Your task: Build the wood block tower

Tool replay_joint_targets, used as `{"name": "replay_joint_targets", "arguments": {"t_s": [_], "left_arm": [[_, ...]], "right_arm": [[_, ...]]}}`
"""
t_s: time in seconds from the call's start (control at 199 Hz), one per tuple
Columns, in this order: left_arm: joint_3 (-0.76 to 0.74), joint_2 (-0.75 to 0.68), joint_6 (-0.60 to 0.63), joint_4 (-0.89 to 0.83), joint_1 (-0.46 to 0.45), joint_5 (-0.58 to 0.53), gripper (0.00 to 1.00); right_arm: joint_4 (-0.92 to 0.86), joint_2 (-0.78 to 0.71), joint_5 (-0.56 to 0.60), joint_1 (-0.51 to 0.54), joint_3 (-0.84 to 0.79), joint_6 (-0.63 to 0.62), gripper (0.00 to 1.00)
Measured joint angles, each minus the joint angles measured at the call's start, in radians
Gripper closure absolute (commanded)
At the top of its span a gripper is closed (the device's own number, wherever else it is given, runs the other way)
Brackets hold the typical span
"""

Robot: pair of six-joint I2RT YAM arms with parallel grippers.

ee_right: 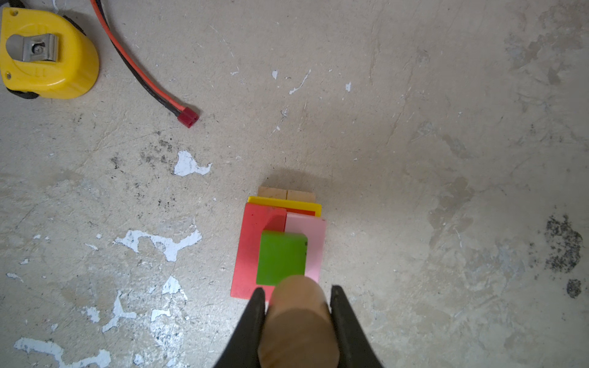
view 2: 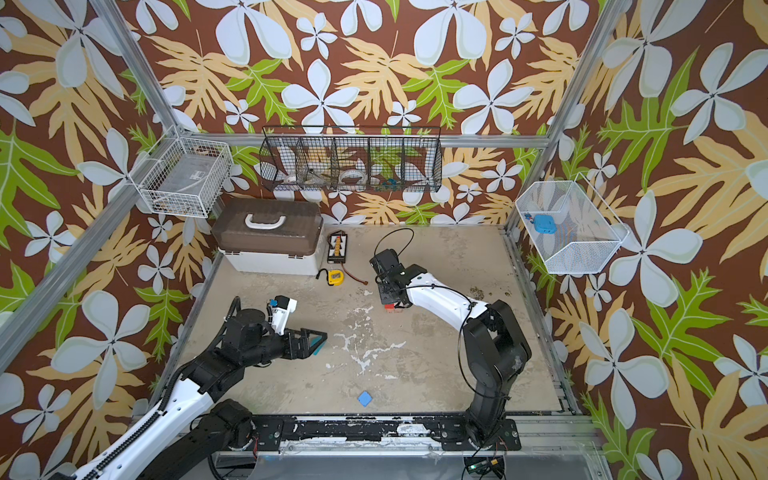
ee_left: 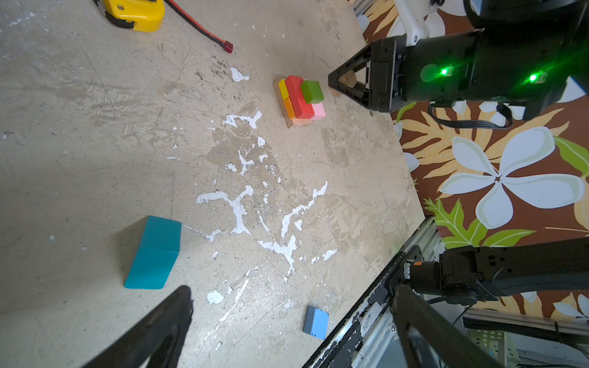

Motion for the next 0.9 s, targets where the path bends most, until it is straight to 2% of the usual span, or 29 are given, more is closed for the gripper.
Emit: {"name": "replay_joint_targets", "arguments": {"t_s": [0.516, 0.672, 0.902], "left_arm": [[0.0, 0.002, 0.0, 0.0, 0.0, 0.0, 0.0], [0.0, -0.001, 0.0, 0.0, 0.0, 0.0, 0.0], [0.0, -0.002, 0.0, 0.0, 0.0, 0.0, 0.0]], "right_arm": [[-0.011, -0.011, -0.05, 0.0, -0.018, 0.012, 0.86], [0.019, -0.014, -0.052, -0.003, -0.027, 0.011, 0.83], [0.067, -0.014, -0.1, -0.048, -0.03, 0.003, 0.83]]}}
